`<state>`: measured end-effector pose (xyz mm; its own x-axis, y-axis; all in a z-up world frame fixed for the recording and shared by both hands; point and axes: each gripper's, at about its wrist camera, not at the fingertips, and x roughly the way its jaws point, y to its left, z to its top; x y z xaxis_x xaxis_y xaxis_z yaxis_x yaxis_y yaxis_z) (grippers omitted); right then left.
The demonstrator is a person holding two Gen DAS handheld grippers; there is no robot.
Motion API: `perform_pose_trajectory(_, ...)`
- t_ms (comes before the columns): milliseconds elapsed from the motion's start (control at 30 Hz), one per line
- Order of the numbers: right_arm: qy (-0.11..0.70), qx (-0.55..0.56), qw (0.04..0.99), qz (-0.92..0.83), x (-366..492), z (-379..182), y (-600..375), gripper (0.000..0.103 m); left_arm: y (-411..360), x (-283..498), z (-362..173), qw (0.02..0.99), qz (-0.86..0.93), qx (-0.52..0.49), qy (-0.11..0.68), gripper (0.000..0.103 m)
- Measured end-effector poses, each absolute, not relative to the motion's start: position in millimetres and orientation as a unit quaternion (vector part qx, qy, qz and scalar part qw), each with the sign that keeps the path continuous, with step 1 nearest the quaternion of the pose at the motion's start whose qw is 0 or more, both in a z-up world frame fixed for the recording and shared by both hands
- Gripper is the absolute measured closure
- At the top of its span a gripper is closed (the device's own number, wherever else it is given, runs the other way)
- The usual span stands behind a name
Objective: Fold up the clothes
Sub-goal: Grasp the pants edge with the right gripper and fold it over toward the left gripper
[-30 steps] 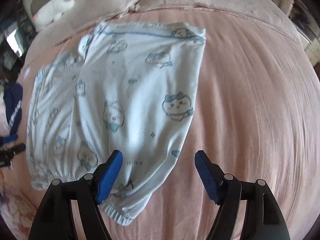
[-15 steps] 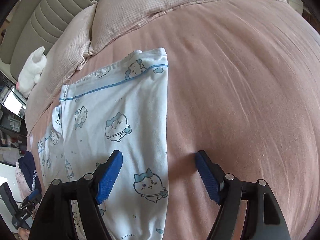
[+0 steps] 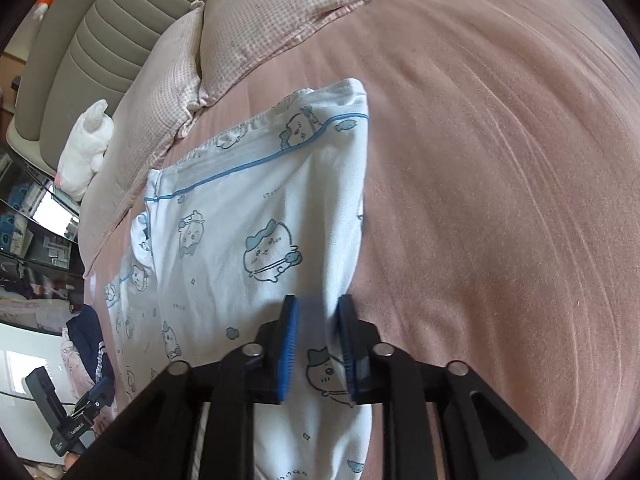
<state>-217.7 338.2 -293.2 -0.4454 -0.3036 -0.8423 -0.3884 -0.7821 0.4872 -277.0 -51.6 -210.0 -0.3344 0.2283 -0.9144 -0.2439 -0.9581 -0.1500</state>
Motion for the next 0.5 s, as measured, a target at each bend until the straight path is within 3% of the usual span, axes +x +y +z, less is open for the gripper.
perform_pose_trajectory(33,0.32,-0.523,0.026,0.789,-217.1,-288.5,334.7,0.055,-49.4,-275.9,-210.9,0.149,0.816,-0.558,0.012,0.011)
perform_pose_trajectory(67,0.299,-0.523,0.035,0.797,-217.3,-284.3,330.5,0.033,-47.2,-274.8,-211.8,0.154,0.815,-0.558,0.017,0.012)
perform_pose_trajectory(100,0.267,-0.526,0.052,0.806,-221.2,-282.9,326.3,0.026,-45.0,-273.7,-212.7,0.159,0.814,-0.558,0.022,0.012)
perform_pose_trajectory(200,0.204,-0.536,0.081,0.815,-216.4,-280.0,320.3,0.027,-33.5,-270.9,-218.5,0.161,0.81,-0.561,0.056,0.013)
perform_pose_trajectory(233,0.207,-0.542,0.075,0.811,-212.2,-282.3,321.6,0.031,-30.8,-270.8,-224.0,0.157,0.804,-0.57,0.069,0.018)
perform_pose_trajectory(267,0.209,-0.548,0.07,0.807,-208.2,-284.2,322.8,0.052,-28.1,-270.7,-229.5,0.152,0.797,-0.578,0.082,0.031)
perform_pose_trajectory(367,0.225,-0.545,0.049,0.806,-218.9,-284.6,320.2,0.102,-28.4,-270.3,-235.5,0.142,0.791,-0.587,0.096,0.041)
perform_pose_trajectory(500,0.239,-0.541,0.006,0.806,-245.1,-286.3,306.1,0.102,-46.0,-276.3,-228.7,0.136,0.798,-0.585,0.05,0.046)
